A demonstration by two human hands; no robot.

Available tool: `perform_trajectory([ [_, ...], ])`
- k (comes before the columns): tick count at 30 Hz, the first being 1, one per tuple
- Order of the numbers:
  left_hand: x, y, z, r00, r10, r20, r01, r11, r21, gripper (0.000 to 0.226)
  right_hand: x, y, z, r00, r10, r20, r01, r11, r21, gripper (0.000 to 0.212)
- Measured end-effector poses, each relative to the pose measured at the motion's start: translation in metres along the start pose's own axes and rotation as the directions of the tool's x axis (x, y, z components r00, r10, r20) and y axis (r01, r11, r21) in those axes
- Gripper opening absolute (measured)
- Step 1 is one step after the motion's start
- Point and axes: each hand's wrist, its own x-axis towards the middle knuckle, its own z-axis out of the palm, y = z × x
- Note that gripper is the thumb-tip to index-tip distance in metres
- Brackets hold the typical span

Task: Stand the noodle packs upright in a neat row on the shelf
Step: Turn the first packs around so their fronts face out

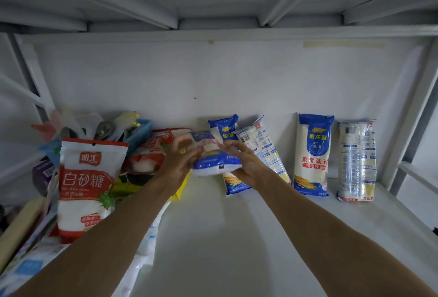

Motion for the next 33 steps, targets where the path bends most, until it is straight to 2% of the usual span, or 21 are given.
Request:
perform_trajectory([
  [5, -0.005, -0.019, 0.000, 0.993, -0.121, 0.014, 0.122, 0.992, -0.041, 0.047, 0.000, 0.011, -0.006, 0.990, 0.106, -0.092, -0.108, 0.994, -0.024, 0.048],
  [8, -0.006, -0.026, 0.003, 0.971, -0.232, -0.063, 0.231, 0.973, -0.025, 0.046, -0.001, 0.019, -0.008, 0.985, 0.117, -0.124, -0.121, 0.992, -0.024, 0.049],
  [11, -0.007, -0.030, 0.003, 0.963, -0.255, -0.086, 0.254, 0.967, -0.019, 0.046, 0.000, 0.028, -0.013, 0.985, 0.103, -0.137, -0.114, 0.991, -0.076, 0.048],
  [15, -0.009, -0.030, 0.002, 0.970, -0.221, -0.096, 0.225, 0.974, 0.029, 0.050, -0.002, 0.042, -0.017, 0.987, 0.080, -0.142, -0.095, 0.990, -0.106, 0.050],
  [20, 0.008, -0.019, 0.003, 0.979, -0.061, -0.192, 0.103, 0.970, 0.219, 0.050, 0.007, 0.045, 0.005, 0.989, -0.066, -0.135, 0.043, 0.985, -0.165, 0.042],
  [23, 0.021, -0.012, 0.007, 0.974, 0.008, -0.226, 0.057, 0.959, 0.278, 0.046, 0.022, 0.040, 0.018, 0.979, -0.095, -0.181, 0.048, 0.967, -0.249, 0.034],
  [28, 0.046, -0.021, 0.011, 0.934, 0.032, -0.356, 0.066, 0.963, 0.261, 0.042, 0.063, 0.047, 0.022, 0.956, -0.142, -0.257, 0.023, 0.909, -0.416, 0.030],
  [33, 0.066, -0.041, 0.011, 0.921, 0.004, -0.389, 0.123, 0.946, 0.301, 0.042, 0.080, 0.053, 0.014, 0.945, -0.157, -0.287, -0.019, 0.849, -0.528, 0.037],
])
